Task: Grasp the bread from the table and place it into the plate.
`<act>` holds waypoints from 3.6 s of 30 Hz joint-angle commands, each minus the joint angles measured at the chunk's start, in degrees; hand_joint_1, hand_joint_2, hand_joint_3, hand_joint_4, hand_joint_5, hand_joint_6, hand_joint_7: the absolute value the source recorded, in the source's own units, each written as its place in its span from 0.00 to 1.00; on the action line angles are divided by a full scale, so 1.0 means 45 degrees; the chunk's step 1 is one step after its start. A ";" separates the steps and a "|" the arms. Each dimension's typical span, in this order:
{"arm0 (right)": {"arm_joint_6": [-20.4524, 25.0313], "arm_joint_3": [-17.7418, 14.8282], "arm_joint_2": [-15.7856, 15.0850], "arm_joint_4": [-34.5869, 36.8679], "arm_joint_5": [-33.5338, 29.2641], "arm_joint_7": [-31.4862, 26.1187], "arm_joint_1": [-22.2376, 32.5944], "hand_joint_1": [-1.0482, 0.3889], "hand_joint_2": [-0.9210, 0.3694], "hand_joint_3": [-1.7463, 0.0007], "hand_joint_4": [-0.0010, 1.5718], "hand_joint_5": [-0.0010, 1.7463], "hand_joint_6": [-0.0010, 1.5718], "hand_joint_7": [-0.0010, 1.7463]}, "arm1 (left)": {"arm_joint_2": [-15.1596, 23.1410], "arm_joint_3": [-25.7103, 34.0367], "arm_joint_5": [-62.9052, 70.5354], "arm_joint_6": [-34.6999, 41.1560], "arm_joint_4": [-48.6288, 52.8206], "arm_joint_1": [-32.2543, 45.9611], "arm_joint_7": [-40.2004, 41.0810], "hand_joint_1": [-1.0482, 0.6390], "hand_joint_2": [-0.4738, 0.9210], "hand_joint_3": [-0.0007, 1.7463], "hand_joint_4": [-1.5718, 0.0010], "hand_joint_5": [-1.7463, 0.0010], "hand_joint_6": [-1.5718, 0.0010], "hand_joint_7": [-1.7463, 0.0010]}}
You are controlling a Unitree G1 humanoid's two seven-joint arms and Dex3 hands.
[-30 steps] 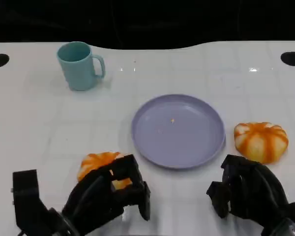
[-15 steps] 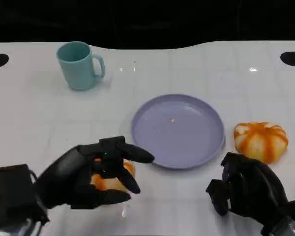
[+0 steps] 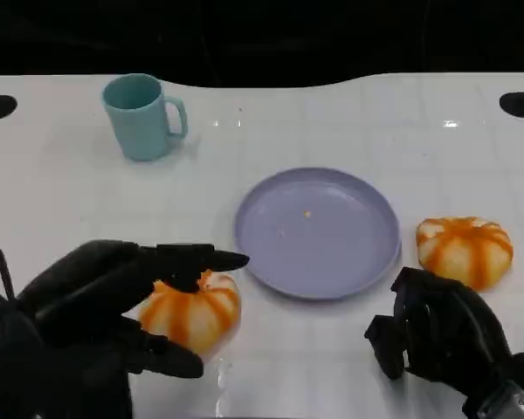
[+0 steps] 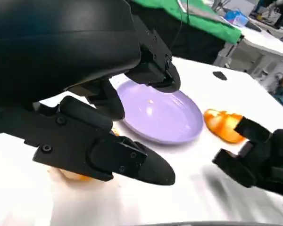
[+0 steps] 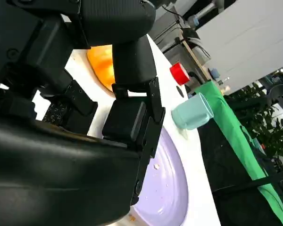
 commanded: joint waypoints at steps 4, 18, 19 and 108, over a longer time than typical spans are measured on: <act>0.0197 -0.0058 -0.0176 -0.0231 0.0073 -0.0105 0.0098 0.00 0.66 0.18 0.89 0.88 0.94 0.65 | 0.0017 -0.1351 0.4444 0.1308 -0.0967 -0.0075 0.0985 0.14 0.93 0.00 0.76 0.73 0.78 1.00; 0.0107 -0.0047 -0.0171 -0.0144 0.0075 0.0005 0.0085 0.00 0.66 0.20 0.89 0.88 0.92 0.65 | -0.1329 -0.3511 1.0260 0.3075 -0.0806 0.0220 0.2692 0.34 0.81 0.00 0.86 0.63 0.78 0.99; 0.0093 -0.0049 -0.0173 -0.0136 0.0077 0.0018 0.0082 0.00 0.66 0.20 0.89 0.88 0.92 0.65 | -0.1392 -0.3623 1.0494 0.3154 -0.0697 0.0199 0.2748 0.34 0.81 0.00 0.86 0.63 0.78 0.99; 0.0265 -0.0072 -0.0236 -0.0298 0.0154 -0.0030 0.0098 0.00 0.67 0.17 0.88 0.89 0.92 0.66 | -0.1366 -0.4860 0.7968 0.4136 0.6834 -0.3373 1.3423 0.43 0.58 0.77 0.28 0.00 0.48 0.00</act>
